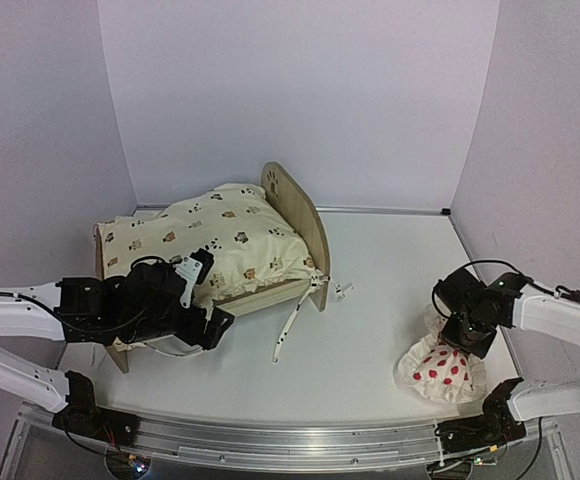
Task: Set up the pet bed
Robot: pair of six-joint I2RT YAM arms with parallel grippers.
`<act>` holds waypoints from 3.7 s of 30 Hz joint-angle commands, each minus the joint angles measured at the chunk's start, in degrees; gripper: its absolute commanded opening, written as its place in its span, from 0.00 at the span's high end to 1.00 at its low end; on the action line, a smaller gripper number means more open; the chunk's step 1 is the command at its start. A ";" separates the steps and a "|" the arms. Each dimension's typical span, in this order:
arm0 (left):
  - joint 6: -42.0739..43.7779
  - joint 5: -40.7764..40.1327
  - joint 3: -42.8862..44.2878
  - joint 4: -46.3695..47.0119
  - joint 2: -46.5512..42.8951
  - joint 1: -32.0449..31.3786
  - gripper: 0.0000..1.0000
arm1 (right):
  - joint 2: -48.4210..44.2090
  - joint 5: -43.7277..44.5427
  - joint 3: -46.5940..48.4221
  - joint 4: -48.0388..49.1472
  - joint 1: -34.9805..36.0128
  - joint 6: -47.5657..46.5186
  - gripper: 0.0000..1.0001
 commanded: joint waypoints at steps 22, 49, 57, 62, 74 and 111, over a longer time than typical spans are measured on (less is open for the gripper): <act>5.16 8.11 7.86 6.63 1.49 -0.13 0.10 | 34.45 -22.01 74.37 -0.99 13.40 -48.34 1.00; -0.98 -1.20 7.64 -2.97 -3.06 -0.09 0.10 | 74.76 -22.32 108.65 24.73 14.34 -66.81 1.00; -2.41 -0.27 8.53 -3.46 -1.04 -0.14 0.11 | 76.24 -12.29 104.67 31.16 14.31 -67.52 1.00; -2.77 -0.14 8.19 -3.50 -0.98 -0.15 0.11 | 75.85 -9.78 101.81 35.68 14.31 -64.44 0.56; -2.37 -1.04 8.90 -4.14 -1.27 -0.11 0.11 | 67.20 -17.10 99.11 41.18 15.11 -57.23 0.15; 5.06 -17.82 18.35 1.55 2.46 19.15 0.00 | -11.86 5.01 -6.27 52.84 15.22 -47.20 0.02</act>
